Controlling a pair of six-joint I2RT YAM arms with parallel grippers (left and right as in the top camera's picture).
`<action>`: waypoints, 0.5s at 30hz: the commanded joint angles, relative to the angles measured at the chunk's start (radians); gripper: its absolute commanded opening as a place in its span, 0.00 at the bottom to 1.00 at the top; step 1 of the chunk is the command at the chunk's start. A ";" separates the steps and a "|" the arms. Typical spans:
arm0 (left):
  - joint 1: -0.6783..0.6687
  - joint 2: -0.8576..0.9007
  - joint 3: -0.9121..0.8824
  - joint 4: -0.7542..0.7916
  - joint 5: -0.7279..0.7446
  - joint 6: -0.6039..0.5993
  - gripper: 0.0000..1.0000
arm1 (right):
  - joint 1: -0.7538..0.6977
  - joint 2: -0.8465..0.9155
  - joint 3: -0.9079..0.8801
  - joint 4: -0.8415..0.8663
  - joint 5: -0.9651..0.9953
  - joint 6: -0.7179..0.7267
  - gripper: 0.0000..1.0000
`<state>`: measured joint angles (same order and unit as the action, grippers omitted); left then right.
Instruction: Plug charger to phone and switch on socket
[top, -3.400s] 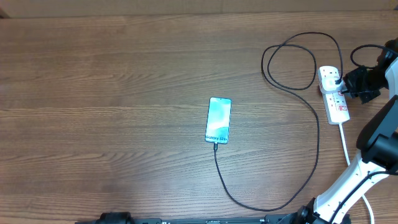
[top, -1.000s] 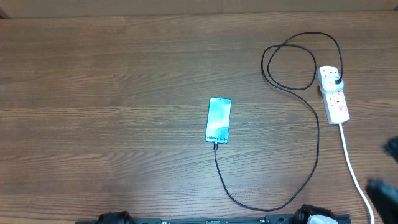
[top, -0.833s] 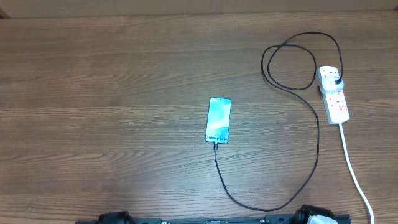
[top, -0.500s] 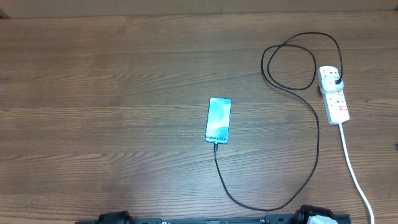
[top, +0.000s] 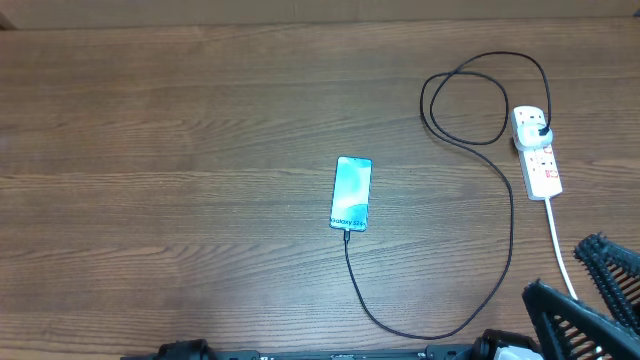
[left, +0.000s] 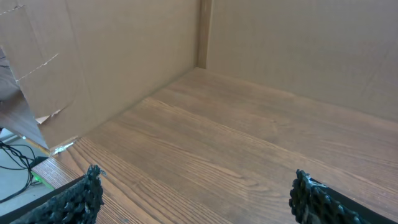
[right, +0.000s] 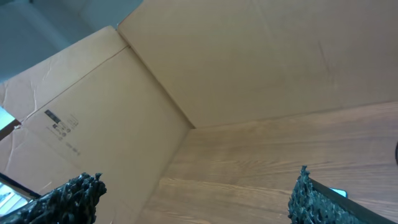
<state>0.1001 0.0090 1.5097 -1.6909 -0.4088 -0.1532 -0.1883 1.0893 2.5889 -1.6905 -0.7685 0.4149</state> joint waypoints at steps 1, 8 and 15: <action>0.007 -0.004 -0.002 0.002 -0.010 0.008 1.00 | 0.005 0.000 -0.002 0.007 0.051 -0.005 1.00; 0.007 -0.004 -0.002 0.002 -0.010 0.008 1.00 | 0.005 0.000 -0.104 -0.003 0.166 -0.458 1.00; 0.007 -0.004 -0.002 0.002 -0.010 0.008 1.00 | 0.005 -0.035 -0.398 0.029 0.165 -0.660 1.00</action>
<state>0.1001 0.0090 1.5097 -1.6909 -0.4088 -0.1532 -0.1879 1.0809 2.2833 -1.6871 -0.6125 -0.0933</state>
